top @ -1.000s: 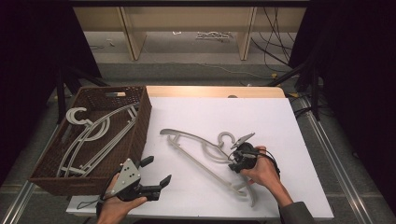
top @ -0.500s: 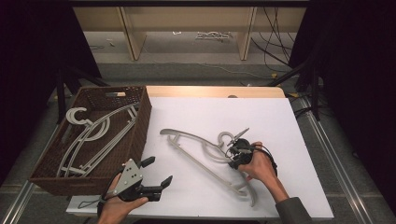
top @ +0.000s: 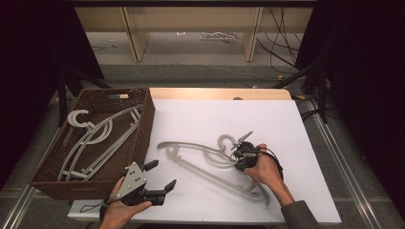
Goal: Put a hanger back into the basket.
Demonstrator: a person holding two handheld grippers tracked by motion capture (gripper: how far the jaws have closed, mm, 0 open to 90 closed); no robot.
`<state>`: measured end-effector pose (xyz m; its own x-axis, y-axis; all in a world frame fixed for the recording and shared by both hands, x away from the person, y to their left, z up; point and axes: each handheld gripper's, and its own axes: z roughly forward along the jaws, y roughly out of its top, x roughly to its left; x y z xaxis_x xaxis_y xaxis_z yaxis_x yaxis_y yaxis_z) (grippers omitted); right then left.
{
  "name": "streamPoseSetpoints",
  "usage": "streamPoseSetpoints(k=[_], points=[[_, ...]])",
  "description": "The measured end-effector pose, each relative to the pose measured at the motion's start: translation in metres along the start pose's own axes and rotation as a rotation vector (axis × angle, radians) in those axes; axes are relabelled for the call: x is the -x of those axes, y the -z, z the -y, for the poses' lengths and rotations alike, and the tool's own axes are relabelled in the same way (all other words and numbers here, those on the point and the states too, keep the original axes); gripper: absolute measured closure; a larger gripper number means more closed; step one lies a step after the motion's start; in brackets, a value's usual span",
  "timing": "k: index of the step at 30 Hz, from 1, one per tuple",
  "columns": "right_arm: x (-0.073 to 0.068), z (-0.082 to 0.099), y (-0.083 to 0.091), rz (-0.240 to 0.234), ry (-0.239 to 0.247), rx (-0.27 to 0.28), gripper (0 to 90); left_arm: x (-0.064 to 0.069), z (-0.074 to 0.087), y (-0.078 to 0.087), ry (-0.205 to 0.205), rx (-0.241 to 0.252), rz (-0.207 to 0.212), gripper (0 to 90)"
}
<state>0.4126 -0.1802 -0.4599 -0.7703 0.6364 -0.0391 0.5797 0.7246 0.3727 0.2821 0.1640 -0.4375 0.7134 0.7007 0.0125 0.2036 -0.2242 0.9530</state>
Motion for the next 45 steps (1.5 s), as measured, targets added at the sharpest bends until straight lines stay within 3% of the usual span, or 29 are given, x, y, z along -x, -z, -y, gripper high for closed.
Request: streamPoseSetpoints(k=[3, 8, 12, 17, 24, 30, 35, 40, 45], points=[[-0.004, 0.0, 0.002, 0.012, 0.055, -0.011, 81.8, 0.0, 0.0, 0.0, -0.001, 0.005, 0.001, 16.4], [-0.006, -0.002, 0.014, 0.035, 0.114, 0.028, 81.9, 0.0, -0.001, 0.0, -0.001, 0.001, -0.001, 16.4], [-0.014, 0.001, 0.027, 0.086, 0.224, 0.048, 81.9, -0.001, -0.003, -0.001, -0.01, -0.006, -0.022, 17.3], [-0.023, 0.004, 0.04, 0.111, 0.27, 0.085, 81.9, -0.001, -0.007, -0.007, -0.006, -0.013, -0.025, 17.9], [-0.03, 0.002, 0.047, 0.106, 0.307, 0.107, 82.0, 0.006, -0.014, -0.018, -0.069, -0.053, -0.012, 19.4], [-0.033, 0.002, 0.054, 0.106, 0.32, 0.119, 82.0, 0.007, -0.02, -0.03, -0.055, -0.083, -0.015, 21.5], [-0.034, 0.004, 0.063, 0.116, 0.333, 0.139, 82.0, 0.008, -0.031, -0.05, -0.075, -0.129, 0.033, 21.3], [-0.037, 0.007, 0.073, 0.124, 0.352, 0.161, 82.0, 0.008, -0.044, -0.067, -0.08, -0.157, 0.044, 21.4], [-0.039, 0.009, 0.082, 0.133, 0.365, 0.198, 82.1, 0.008, -0.056, -0.078, -0.078, -0.145, 0.007, 24.1]])
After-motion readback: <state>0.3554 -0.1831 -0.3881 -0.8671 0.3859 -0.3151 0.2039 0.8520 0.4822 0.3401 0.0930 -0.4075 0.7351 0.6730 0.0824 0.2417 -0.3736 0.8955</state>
